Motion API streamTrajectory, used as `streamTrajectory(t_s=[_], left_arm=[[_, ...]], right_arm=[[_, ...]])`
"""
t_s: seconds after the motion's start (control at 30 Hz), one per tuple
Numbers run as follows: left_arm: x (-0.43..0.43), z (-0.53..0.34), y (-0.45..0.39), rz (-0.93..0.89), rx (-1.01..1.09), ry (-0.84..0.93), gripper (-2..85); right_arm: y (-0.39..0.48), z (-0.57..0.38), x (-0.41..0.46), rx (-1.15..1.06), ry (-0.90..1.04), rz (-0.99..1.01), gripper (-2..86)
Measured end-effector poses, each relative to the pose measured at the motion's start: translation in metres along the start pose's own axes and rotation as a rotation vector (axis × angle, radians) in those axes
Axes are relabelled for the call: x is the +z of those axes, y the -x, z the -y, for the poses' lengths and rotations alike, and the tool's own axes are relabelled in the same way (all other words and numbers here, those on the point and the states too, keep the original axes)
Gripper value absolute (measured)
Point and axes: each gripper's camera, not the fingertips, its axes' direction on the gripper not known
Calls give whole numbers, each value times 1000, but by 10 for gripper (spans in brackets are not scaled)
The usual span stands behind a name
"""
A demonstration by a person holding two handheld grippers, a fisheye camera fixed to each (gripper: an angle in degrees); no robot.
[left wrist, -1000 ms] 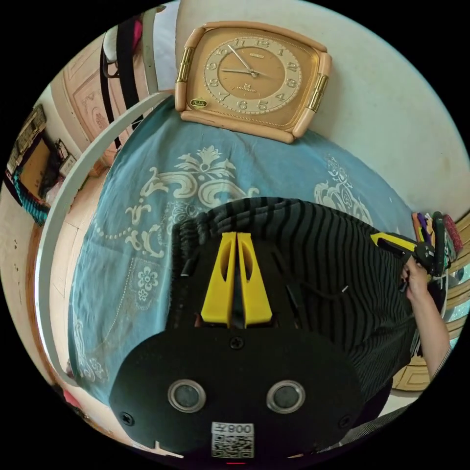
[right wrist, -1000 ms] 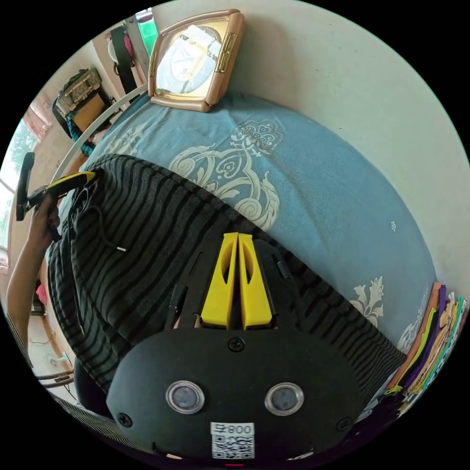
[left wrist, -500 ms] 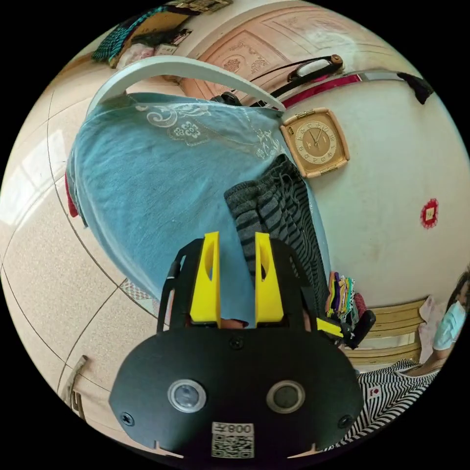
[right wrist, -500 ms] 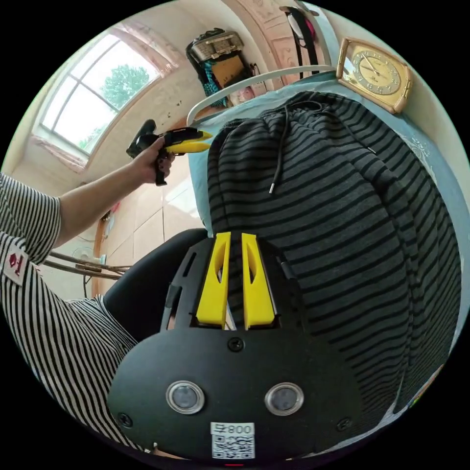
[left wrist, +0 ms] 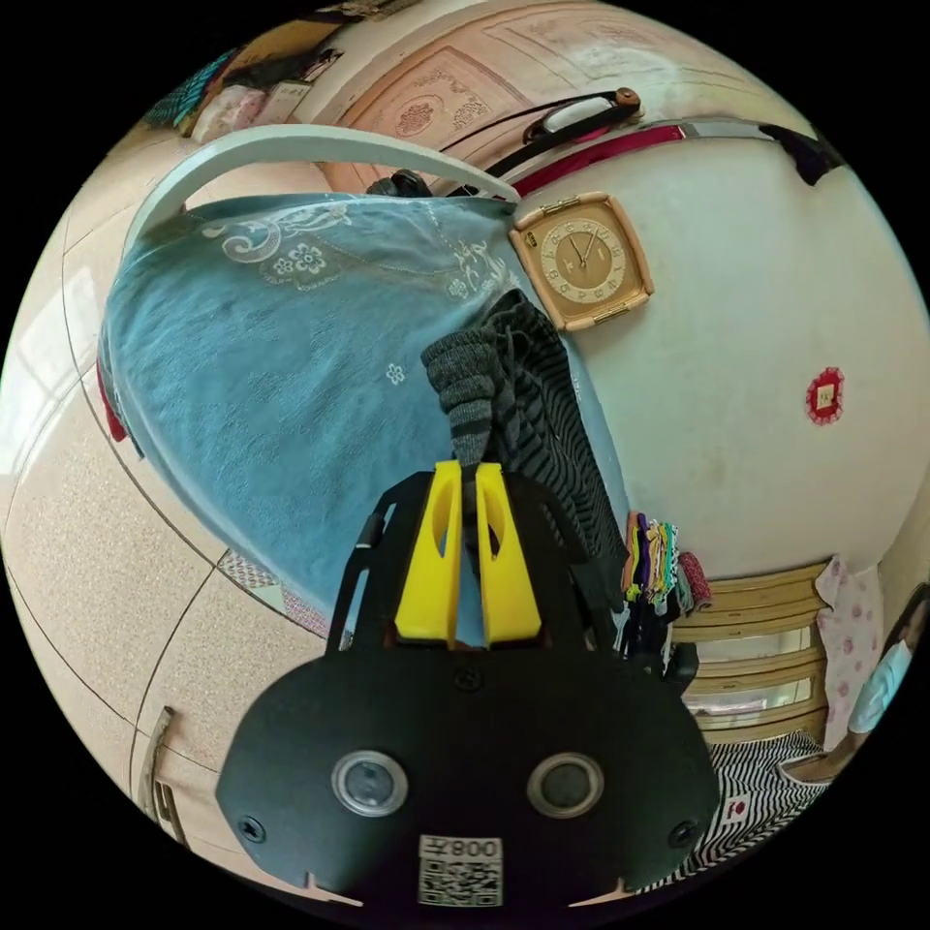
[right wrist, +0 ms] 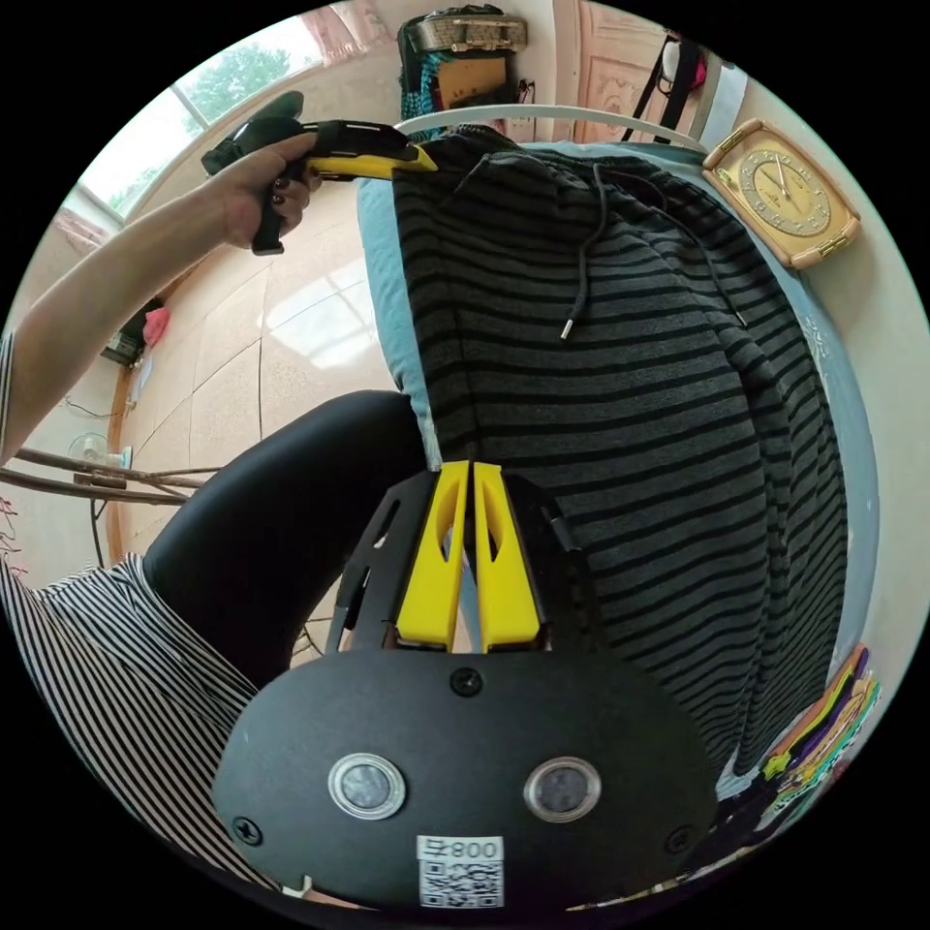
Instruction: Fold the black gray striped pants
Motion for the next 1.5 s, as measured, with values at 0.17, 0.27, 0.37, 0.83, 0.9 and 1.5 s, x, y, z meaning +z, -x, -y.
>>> streamTrajectory(t_s=[0.17, 0.27, 0.37, 0.83, 0.9, 1.5], left_arm=[[-29, -15, -12, 35, 0, -13, 27], [-25, -20, -5, 86, -82, 10, 31], [-18, -18, -6, 63, -151, 24, 39], [-12, -42, -173, -16, 114, 155, 74], [15, -51, -228, -51, 223, 235, 78], [222, -58, -518, 373, 752, 659, 46]], right_arm=[[15, -38, -15, 6, -31, 29, 6], [24, -52, 5, -14, 27, 22, 6], [10, -67, 20, 50, 51, 46, 5], [-91, -393, -59, 704, -103, -112, 5], [-102, -463, -62, 866, -62, -168, 13], [-150, -835, -22, 1745, -522, 203, 76]])
